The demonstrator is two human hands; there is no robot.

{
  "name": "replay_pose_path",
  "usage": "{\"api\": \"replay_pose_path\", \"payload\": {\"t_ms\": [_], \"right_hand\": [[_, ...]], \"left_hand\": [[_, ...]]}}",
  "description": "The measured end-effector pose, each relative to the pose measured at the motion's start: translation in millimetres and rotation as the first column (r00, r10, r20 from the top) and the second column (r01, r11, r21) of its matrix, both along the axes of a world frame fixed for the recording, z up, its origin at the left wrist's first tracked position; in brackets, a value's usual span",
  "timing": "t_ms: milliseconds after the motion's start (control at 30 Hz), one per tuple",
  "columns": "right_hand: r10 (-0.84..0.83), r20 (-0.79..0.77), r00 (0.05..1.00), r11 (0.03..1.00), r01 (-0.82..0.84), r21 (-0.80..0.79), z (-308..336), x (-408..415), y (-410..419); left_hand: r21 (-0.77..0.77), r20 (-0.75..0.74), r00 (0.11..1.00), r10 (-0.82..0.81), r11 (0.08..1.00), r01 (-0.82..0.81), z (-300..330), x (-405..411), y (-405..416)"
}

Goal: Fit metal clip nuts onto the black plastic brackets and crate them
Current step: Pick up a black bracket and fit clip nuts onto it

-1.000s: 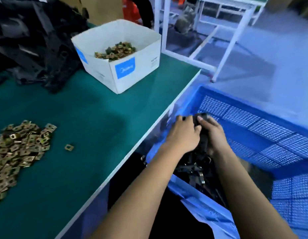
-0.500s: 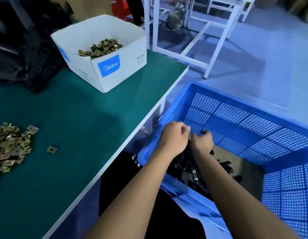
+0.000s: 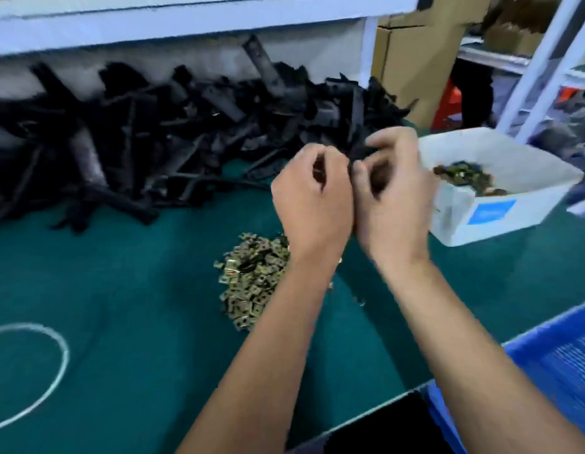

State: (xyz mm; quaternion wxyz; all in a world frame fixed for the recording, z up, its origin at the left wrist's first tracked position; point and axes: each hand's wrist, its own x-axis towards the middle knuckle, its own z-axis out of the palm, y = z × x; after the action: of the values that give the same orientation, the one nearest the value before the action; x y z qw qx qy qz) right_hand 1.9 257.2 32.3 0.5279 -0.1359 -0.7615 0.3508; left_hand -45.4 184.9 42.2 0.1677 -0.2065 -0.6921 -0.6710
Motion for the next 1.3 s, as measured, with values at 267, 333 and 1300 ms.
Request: {"api": "replay_pose_path", "payload": {"t_ms": [267,333,1300], "right_hand": [[0.081,0.646,0.759,0.839,-0.402,0.366,-39.7,-146.7,-130.9],[-0.065,0.630,0.774,0.791,-0.344,0.505,-45.8,-171.7,-150.2],[-0.024,0.421,0.907,0.929,-0.136,0.345,-27.7,-262.9,-21.2]], "left_hand": [[-0.002,0.316,0.793,0.520,0.837,-0.548,-62.8,-111.8,-166.7],[0.007,0.363,0.746,0.559,0.799,-0.601,-74.7,-127.6,-194.9],[-0.564,-0.076,0.814,0.576,0.649,-0.512,-78.2,-213.6,-185.3]]}}
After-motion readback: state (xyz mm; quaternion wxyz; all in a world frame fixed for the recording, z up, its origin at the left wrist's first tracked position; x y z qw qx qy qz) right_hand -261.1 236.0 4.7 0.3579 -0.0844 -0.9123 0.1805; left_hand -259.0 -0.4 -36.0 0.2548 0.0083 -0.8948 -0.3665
